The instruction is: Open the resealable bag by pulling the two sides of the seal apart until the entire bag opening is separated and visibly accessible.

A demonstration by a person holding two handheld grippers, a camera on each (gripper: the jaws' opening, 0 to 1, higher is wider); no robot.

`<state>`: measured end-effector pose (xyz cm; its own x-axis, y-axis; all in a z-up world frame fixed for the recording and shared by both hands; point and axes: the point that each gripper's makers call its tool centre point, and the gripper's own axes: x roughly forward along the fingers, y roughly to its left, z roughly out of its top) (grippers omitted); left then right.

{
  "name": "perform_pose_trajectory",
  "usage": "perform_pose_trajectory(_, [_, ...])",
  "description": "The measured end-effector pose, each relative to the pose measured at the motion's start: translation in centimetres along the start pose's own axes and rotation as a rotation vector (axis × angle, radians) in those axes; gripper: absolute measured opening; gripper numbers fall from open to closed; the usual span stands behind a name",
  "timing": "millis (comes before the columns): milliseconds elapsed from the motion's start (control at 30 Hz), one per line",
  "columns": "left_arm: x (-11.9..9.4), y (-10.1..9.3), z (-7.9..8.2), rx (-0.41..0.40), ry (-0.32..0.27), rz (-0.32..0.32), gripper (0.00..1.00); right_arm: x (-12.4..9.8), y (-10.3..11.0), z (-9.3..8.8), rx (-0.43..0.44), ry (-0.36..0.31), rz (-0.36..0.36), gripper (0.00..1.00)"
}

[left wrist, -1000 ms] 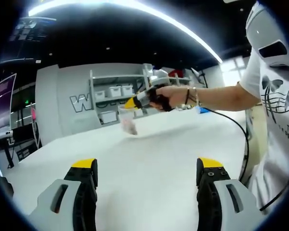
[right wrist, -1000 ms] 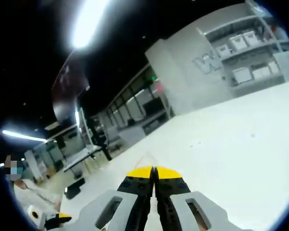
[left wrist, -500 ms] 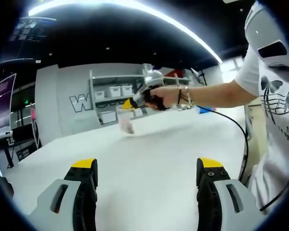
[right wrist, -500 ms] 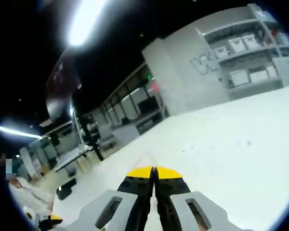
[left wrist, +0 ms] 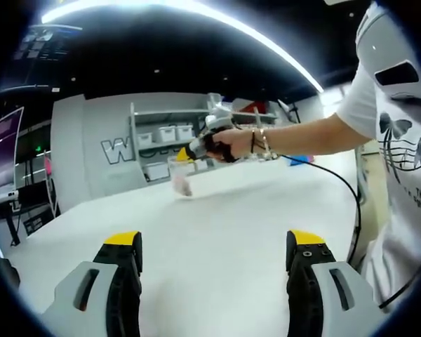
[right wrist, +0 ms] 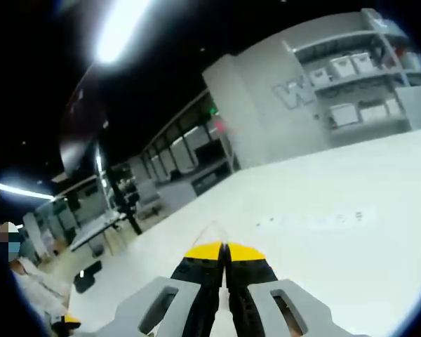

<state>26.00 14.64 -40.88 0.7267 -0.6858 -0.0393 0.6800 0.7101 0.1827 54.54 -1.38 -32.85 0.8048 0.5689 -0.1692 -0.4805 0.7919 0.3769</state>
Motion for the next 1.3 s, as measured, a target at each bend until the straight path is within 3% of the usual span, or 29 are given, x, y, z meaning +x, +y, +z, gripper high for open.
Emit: perform_pose_trajectory(1300, [0.0, -0.1, 0.0, -0.002, -0.005, 0.001, 0.84, 3.6, -3.2, 1.8, -0.020, 0.043, -0.069, 0.00])
